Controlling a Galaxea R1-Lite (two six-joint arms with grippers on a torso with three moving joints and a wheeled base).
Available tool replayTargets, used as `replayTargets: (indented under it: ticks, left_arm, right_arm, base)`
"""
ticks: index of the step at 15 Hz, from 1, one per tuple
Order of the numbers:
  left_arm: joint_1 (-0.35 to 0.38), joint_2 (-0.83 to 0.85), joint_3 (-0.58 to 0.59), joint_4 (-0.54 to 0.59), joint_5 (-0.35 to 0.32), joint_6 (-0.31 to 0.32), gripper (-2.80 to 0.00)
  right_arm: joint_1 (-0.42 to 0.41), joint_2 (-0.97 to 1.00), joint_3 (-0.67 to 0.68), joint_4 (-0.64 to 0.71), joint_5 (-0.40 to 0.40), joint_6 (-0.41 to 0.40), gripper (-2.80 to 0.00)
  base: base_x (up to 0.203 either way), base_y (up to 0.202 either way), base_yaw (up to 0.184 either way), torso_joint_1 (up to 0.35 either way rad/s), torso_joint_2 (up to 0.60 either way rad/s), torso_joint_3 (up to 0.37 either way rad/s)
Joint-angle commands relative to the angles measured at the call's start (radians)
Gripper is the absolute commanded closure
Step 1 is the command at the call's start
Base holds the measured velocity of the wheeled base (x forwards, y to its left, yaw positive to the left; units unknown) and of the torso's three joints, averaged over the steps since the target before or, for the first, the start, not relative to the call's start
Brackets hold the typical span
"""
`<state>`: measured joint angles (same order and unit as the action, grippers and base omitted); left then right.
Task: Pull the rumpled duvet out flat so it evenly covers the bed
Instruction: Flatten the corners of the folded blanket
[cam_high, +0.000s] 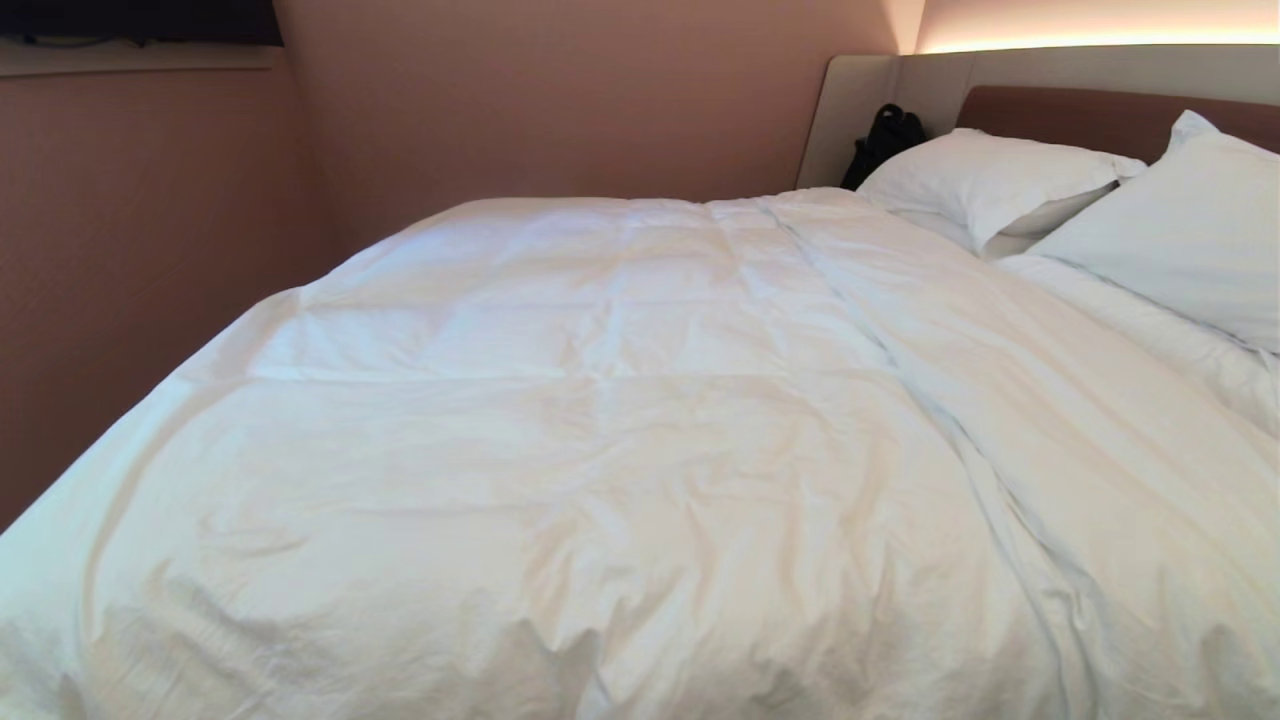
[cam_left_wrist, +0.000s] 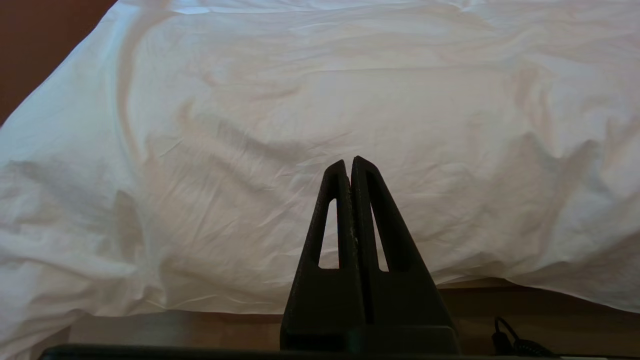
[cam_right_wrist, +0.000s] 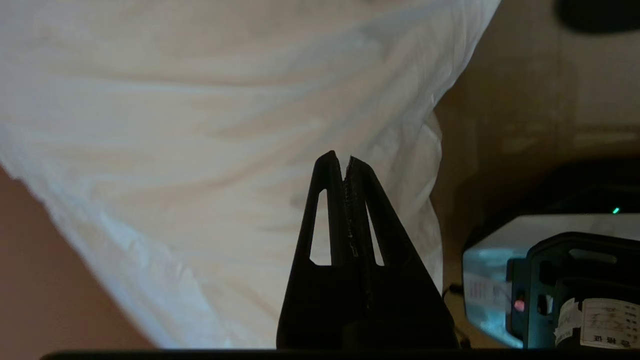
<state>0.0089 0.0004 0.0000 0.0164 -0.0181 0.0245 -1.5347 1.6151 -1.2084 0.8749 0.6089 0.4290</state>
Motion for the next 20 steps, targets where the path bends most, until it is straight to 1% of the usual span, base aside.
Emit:
replayTargets:
  ticks: [1, 3, 4, 7, 8, 9, 11, 13, 14, 16, 17, 18, 19, 20]
  left_arm:
    - [0.0, 0.0, 0.0, 0.0, 0.0, 0.0, 0.0]
    - [0.0, 0.0, 0.0, 0.0, 0.0, 0.0, 0.0]
    - [0.0, 0.0, 0.0, 0.0, -0.001, 0.0, 0.0]
    - [0.0, 0.0, 0.0, 0.0, 0.0, 0.0, 0.0]
    - [0.0, 0.0, 0.0, 0.0, -0.001, 0.0, 0.0]
    - [0.0, 0.0, 0.0, 0.0, 0.0, 0.0, 0.0]
    - [0.0, 0.0, 0.0, 0.0, 0.0, 0.0, 0.0]
    - [0.0, 0.0, 0.0, 0.0, 0.0, 0.0, 0.0]
    - [0.0, 0.0, 0.0, 0.0, 0.0, 0.0, 0.0]
    - [0.0, 0.0, 0.0, 0.0, 0.0, 0.001, 0.0]
    - [0.0, 0.0, 0.0, 0.0, 0.0, 0.0, 0.0]
    - [0.0, 0.0, 0.0, 0.0, 0.0, 0.0, 0.0]
    - [0.0, 0.0, 0.0, 0.0, 0.0, 0.0, 0.0]
    - [0.0, 0.0, 0.0, -0.001, 0.0, 0.0, 0.0]
  right_arm:
    - [-0.031, 0.162, 0.028, 0.036, 0.565, -1.061, 0.0]
    - [-0.036, 0.239, 0.023, 0.052, 0.562, -1.121, 0.0]
    - [-0.038, 0.253, 0.024, 0.037, 0.547, -1.133, 0.0]
    - [-0.062, 0.312, 0.035, -0.053, 0.487, -1.133, 0.0]
    - [-0.081, 0.342, 0.031, -0.08, 0.469, -1.133, 0.0]
    - [-0.105, 0.366, 0.029, -0.104, 0.44, -1.134, 0.0]
    - [-0.142, 0.403, 0.026, -0.13, 0.356, -1.136, 0.0]
    - [-0.16, 0.431, 0.025, -0.136, 0.306, -1.144, 0.0]
    - [-0.164, 0.448, 0.024, -0.138, 0.257, -1.156, 0.0]
    - [-0.167, 0.475, 0.027, -0.178, 0.106, -1.202, 0.0]
    - [-0.167, 0.489, 0.031, -0.209, 0.054, -1.231, 0.0]
    - [-0.166, 0.501, 0.031, -0.232, 0.021, -1.247, 0.0]
    - [-0.164, 0.524, 0.031, -0.273, -0.058, -1.269, 0.0]
    - [-0.155, 0.545, 0.032, -0.333, -0.086, -1.31, 0.0]
  base:
    - [0.0, 0.0, 0.0, 0.0, 0.0, 0.0]
    - [0.0, 0.0, 0.0, 0.0, 0.0, 0.0]
    - [0.0, 0.0, 0.0, 0.0, 0.0, 0.0]
    - [0.0, 0.0, 0.0, 0.0, 0.0, 0.0]
    - [0.0, 0.0, 0.0, 0.0, 0.0, 0.0]
    - [0.0, 0.0, 0.0, 0.0, 0.0, 0.0]
    - [0.0, 0.0, 0.0, 0.0, 0.0, 0.0]
    - [0.0, 0.0, 0.0, 0.0, 0.0, 0.0]
    - [0.0, 0.0, 0.0, 0.0, 0.0, 0.0]
    - [0.0, 0.0, 0.0, 0.0, 0.0, 0.0]
    - [0.0, 0.0, 0.0, 0.0, 0.0, 0.0]
    - [0.0, 0.0, 0.0, 0.0, 0.0, 0.0]
    - [0.0, 0.0, 0.0, 0.0, 0.0, 0.0]
    - [0.0, 0.0, 0.0, 0.0, 0.0, 0.0]
